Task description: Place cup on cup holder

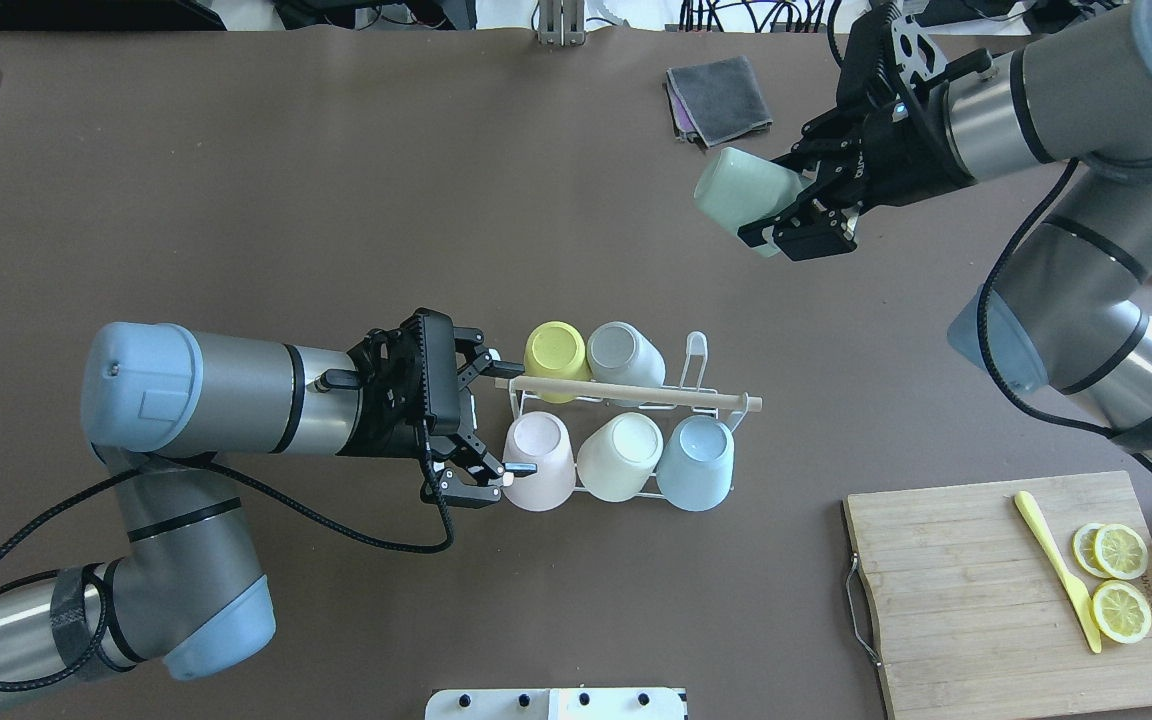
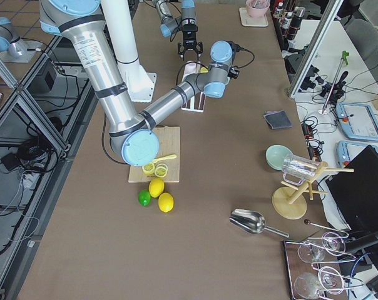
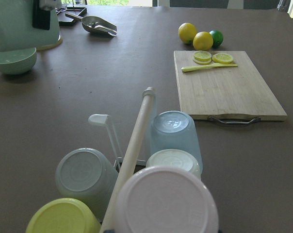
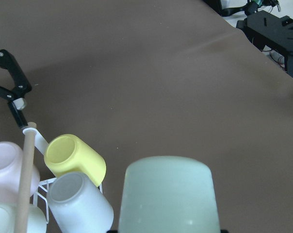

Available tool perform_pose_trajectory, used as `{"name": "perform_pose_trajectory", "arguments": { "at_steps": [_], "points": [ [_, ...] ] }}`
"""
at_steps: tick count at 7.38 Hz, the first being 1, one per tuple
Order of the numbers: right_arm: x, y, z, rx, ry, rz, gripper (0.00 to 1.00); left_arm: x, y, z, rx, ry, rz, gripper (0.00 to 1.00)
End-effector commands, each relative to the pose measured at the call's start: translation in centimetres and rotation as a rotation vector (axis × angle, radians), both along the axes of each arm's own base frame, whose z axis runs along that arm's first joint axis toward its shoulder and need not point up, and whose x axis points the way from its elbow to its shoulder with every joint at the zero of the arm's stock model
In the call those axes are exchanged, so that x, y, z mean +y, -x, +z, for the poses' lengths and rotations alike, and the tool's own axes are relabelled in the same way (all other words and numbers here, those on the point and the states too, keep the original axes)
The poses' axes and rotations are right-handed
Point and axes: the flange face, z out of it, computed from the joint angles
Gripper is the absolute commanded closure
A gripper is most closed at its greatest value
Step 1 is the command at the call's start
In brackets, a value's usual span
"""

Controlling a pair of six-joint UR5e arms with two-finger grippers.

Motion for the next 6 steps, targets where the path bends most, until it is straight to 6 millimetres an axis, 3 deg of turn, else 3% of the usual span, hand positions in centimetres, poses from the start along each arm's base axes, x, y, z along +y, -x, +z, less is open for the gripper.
{"name": "perform_pose_trajectory", "arguments": {
  "at_steps": [1,2,3,4,5,6],
  "points": [
    [1.3,2.2,3.2,-0.148,-0.025,-0.012,0.87,0.0,0.4,0.1,0.005,-0.003,-0.004,0.01],
    [1.5,2.9,4.8,-0.205,-0.026,-0.019,0.87,-0.4,1.9,-0.6,0.016,-0.007,-0.020,0.01],
    [2.0,3.8,5.0,-0.242,-0.037,0.009,0.87,-1.1,4.4,-0.3,0.009,-0.003,-0.052,0.01],
    [3.2,5.3,4.4,-0.294,-0.049,0.036,0.87,-2.5,7.1,-0.5,-0.023,0.014,-0.100,0.01],
    [4.7,6.5,5.4,-0.337,-0.057,0.039,0.87,-3.2,9.1,-0.4,-0.070,0.041,-0.129,0.01],
    [5.8,8.1,6.1,-0.363,-0.059,0.046,0.87,-3.9,9.6,1.0,-0.120,0.072,-0.146,0.01]
  ]
}}
